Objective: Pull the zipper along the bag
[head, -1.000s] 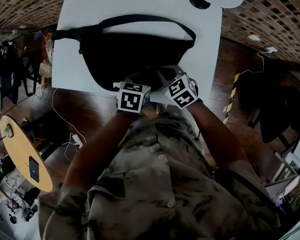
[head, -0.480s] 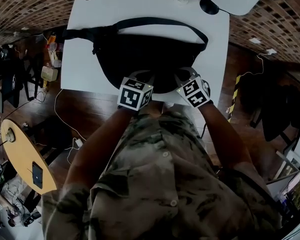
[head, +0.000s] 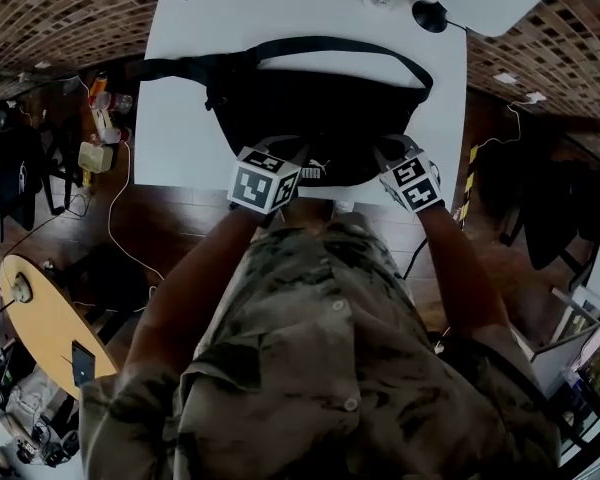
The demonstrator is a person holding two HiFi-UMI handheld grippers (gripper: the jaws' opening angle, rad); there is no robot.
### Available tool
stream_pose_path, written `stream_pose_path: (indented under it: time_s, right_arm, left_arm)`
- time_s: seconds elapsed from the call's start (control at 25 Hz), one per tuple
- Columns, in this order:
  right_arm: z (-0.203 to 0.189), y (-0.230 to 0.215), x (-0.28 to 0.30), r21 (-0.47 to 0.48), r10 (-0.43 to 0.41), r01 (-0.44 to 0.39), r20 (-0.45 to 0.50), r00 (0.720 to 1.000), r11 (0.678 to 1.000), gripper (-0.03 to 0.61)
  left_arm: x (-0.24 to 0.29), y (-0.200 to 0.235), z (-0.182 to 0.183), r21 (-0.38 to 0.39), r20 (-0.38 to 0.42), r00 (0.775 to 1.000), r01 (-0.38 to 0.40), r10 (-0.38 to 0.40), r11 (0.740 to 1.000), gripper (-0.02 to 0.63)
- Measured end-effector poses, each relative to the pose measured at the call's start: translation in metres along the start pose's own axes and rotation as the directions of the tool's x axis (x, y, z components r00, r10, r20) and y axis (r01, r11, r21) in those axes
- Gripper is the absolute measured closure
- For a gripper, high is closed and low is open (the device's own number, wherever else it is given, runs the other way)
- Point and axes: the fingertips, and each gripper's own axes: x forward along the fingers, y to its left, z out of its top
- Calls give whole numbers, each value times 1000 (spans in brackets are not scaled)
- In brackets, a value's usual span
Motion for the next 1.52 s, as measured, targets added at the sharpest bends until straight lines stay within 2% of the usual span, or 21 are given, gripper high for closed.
stream_pose_path:
  time_s: [0.48,0.84,1.08,1.24,1.44,1.52]
  right_arm:
    - [-5,-9,0,63,-109,112,-42,993,992,578]
    - [-6,-11,0,100,-172,179,-79,982,979,578]
    - [-5,-12,-1,81,-203,213,-116,972,974,578]
    - [-5,-13,-2,114,-228,245,-143,963,963,578]
    - [11,-5,-20,156,-266,277,-84,960,948,574]
    - [17,7,-35,161,-266,268,-35,963,950,523]
  left_arm:
    - [-45,64,-14,-6,14,999,32,-32,999,592]
    - [-69,101,-22,0,21,1000,23,-23,1000,592]
    - [-72,107,-23,10,26,999,26,-26,1000,591]
    - [-68,104,-24,22,41,998,40,-41,999,589]
    - [-80,102,-13,86,119,993,-32,21,996,554]
    - [-91,102,-12,79,167,984,-73,58,994,548]
